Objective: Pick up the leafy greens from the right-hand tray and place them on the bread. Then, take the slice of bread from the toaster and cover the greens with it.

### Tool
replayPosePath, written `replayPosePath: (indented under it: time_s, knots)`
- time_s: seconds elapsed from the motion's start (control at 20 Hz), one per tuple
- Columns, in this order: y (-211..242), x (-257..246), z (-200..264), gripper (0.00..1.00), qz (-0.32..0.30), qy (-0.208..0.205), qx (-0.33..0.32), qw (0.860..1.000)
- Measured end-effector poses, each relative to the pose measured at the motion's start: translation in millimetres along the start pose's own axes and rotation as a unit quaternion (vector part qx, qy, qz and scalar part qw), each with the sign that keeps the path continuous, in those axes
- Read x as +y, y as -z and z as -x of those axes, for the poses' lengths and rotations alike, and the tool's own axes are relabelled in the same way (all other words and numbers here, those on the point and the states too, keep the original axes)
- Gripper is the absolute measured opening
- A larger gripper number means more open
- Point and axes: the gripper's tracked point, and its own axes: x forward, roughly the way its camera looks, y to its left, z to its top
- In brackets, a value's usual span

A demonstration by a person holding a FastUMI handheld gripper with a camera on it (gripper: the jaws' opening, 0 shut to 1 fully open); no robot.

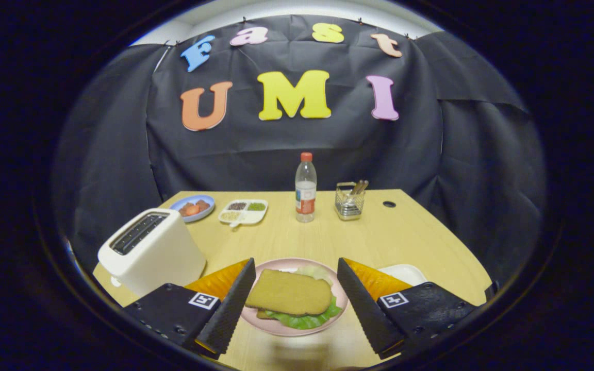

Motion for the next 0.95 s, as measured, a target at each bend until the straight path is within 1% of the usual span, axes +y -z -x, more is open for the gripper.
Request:
replayPosePath:
  time_s: [0.15,0.25,0.35,0.45,0.6,0.75,0.85,0.95]
  knots:
    - [-34.8,5.9,40.0,0.97,0.012,-0.001,-0.067,0.998]
    - [-50.3,11.4,62.7,0.97,0.02,-0.007,-0.108,0.994]
    - [-58.5,11.4,77.3,0.97,0.018,-0.007,-0.148,0.989]
    - [-56.6,8.3,88.9,0.97,0.021,-0.001,-0.176,0.984]
    - [-49.8,-2.8,100.3,0.98,0.027,0.03,-0.198,0.979]
    - [-48.9,10.4,106.6,0.97,0.039,0.01,-0.215,0.976]
    - [-45.5,7.1,106.3,0.95,0.043,0.015,-0.21,0.977]
    - [-43.1,2.8,104.0,0.95,0.04,0.029,-0.198,0.979]
